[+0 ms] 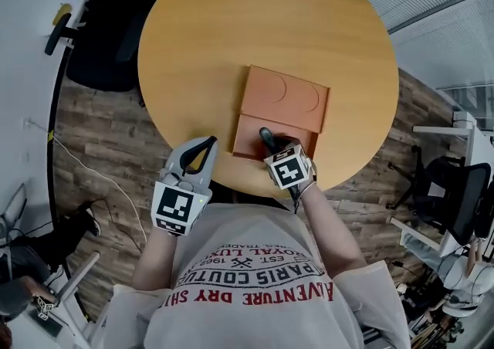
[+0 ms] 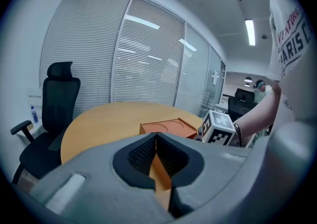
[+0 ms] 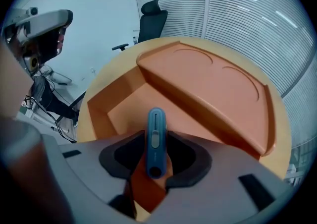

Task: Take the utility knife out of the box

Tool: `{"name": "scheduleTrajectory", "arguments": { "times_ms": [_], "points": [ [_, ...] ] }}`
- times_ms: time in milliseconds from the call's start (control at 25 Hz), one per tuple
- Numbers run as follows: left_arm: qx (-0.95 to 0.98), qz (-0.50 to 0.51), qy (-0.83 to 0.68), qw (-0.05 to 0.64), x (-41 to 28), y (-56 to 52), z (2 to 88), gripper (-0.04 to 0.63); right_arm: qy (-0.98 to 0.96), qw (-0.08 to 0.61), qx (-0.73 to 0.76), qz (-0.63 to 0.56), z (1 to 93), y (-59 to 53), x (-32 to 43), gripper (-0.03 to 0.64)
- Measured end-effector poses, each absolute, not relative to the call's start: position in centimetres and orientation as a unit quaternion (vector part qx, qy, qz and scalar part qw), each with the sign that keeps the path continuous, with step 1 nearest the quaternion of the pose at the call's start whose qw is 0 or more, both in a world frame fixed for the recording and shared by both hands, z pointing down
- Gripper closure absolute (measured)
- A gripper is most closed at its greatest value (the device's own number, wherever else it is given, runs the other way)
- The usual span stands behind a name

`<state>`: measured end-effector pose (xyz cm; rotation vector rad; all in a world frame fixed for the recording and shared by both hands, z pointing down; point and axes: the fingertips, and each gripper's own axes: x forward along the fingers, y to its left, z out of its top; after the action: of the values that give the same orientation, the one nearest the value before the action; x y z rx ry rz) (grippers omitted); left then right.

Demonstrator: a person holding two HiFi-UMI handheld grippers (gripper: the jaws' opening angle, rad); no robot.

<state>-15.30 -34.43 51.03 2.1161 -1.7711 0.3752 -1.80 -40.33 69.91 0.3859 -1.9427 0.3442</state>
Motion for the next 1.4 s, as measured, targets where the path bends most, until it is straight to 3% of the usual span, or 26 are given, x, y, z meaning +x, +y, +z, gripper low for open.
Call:
{"name": "scheduleTrajectory", "arguments": {
  "times_ms": [800,1080,1400],
  "points": [
    [0.720,0.125,-0.662,0.168,-17.6,-33.9,49.9,0.584,-0.806,0.563,0.149,0.106,69.6,-40.4,-1.2,0.483],
    [0.737,0.101,-0.648,0.164,-16.4,-34.7,48.6,0.584,-0.836,0.513,0.163,0.102,65.1,-40.4,-1.6,0.483],
    [0.754,0.099,-0.634,0.140,-14.4,-35.6,46.7,0.584,-0.891,0.382,0.229,0.084,56.9,-42.4,-0.9,0.483]
  ]
}}
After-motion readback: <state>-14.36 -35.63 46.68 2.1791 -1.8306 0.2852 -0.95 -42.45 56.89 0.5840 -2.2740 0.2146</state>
